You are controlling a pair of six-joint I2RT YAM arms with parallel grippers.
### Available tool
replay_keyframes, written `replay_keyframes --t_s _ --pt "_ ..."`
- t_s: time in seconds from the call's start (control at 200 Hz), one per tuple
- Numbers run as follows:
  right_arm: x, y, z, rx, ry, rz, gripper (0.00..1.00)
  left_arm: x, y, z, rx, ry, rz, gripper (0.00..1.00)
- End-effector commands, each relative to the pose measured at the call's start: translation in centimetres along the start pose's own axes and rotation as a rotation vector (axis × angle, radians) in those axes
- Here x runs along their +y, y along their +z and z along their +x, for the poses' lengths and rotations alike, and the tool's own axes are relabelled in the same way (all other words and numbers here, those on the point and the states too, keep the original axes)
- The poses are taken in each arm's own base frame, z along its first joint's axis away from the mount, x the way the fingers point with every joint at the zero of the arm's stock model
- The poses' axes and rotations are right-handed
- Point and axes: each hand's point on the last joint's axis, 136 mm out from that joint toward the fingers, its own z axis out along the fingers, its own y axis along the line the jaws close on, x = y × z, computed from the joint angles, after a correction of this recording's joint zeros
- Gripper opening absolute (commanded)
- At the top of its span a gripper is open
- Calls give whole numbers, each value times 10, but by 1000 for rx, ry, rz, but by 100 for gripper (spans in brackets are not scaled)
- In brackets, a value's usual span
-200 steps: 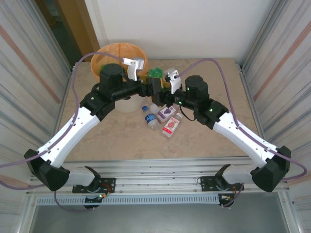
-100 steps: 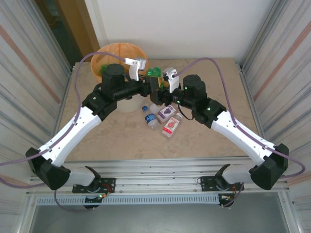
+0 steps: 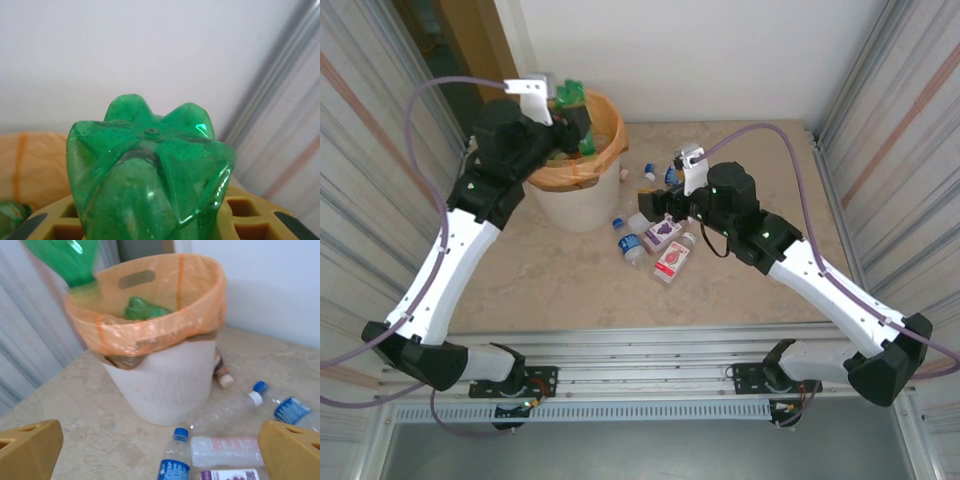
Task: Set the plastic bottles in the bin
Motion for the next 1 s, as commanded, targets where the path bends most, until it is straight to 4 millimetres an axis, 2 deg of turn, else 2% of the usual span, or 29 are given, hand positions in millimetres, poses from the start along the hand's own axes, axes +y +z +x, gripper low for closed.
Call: replay_keyframes --t_s 0.0,0.165,0.426,0.781,0.997 --pt "-28 -10 18 51 71 152 98 21 3 -27 -49 85 -94 19" --pt "-57 -18 38 116 145 302 98 56 15 -33 -9 167 -244 20" --pt "-102 -27 68 198 335 421 98 102 28 -7 108 209 -404 22" --pt "-117 -26 85 259 395 468 98 133 40 48 263 234 -491 25" --pt "-127 -26 99 302 434 508 98 147 45 72 327 250 -531 28"
